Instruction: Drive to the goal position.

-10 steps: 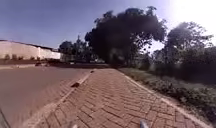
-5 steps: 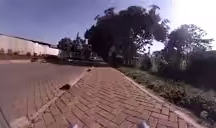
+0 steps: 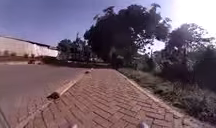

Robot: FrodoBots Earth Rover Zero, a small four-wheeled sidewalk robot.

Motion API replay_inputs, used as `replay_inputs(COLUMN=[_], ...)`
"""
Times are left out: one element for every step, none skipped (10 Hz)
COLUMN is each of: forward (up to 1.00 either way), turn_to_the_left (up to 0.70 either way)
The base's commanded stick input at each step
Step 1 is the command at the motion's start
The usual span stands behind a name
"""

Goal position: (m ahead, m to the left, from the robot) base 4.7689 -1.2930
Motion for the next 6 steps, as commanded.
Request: replay_inputs(forward=[1.0, 1.0, 1.0, 1.0, 1.0, 1.0], turn_to_the_left=[0.0, 0.0, 0.0, 0.0, 0.0, 0.0])
